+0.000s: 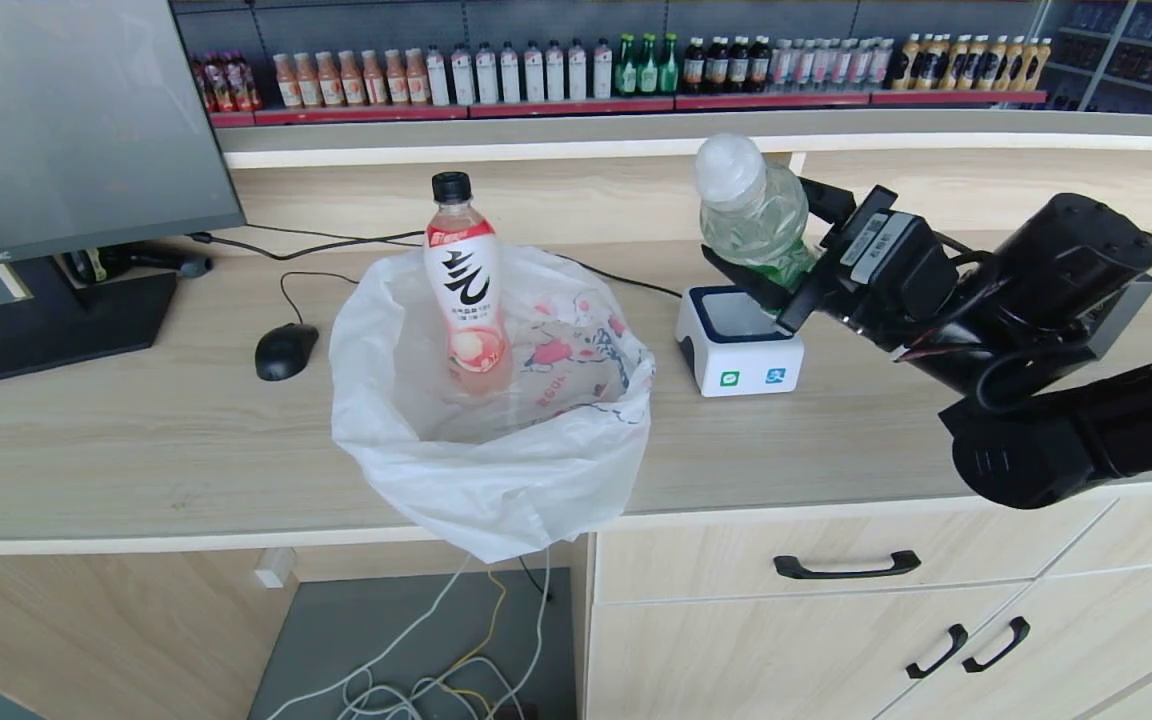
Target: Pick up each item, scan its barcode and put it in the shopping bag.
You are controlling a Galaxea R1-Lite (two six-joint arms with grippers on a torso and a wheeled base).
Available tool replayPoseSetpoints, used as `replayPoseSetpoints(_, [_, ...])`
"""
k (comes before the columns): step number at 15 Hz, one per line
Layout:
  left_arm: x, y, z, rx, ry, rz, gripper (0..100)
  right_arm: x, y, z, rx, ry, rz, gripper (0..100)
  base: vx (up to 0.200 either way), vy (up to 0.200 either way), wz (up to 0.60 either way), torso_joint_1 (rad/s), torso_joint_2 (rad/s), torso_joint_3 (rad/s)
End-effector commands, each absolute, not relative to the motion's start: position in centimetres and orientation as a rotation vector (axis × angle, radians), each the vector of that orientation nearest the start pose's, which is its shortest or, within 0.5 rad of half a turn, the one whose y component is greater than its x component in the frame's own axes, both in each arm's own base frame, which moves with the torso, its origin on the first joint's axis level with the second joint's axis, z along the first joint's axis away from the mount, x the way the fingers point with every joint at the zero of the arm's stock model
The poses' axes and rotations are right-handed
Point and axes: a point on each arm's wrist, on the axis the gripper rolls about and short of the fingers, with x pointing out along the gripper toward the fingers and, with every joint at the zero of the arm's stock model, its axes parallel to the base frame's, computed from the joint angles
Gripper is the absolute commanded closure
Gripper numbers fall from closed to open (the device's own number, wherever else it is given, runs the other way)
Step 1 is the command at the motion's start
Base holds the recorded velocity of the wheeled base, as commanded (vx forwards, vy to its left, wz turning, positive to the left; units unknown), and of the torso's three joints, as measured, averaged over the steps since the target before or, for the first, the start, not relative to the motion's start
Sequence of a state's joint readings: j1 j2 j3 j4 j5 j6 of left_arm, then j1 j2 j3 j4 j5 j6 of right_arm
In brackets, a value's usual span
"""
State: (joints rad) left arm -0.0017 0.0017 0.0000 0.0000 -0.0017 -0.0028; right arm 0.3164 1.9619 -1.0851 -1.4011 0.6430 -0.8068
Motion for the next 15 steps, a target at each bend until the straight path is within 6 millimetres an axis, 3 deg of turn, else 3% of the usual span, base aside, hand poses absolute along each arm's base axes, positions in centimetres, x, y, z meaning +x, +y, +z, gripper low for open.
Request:
replayPoseSetpoints(1, [-2.3, 0.0, 7.6, -0.003, 0.002, -0.003, 0, 35.4, 12.7, 23.4, -0.843, -0.898, 0.693, 100, 0.000, 0.000, 0.00, 0.000, 0.00, 0.000])
replayPoseSetpoints(8, [-2.3, 0.0, 7.6, -0.005, 0.002, -0.003, 0, 37.8, 12.5, 21.8, -0.914, -0.958, 0.788, 100, 0.000, 0.000, 0.00, 0.000, 0.00, 0.000])
replayPoseSetpoints(15, [-2.3, 0.0, 7.6, -0.005, 0.002, -0.003, 0, 38.0, 12.0, 21.6, -0.931, -0.967, 0.809, 100, 0.000, 0.000, 0.00, 0.000, 0.00, 0.000])
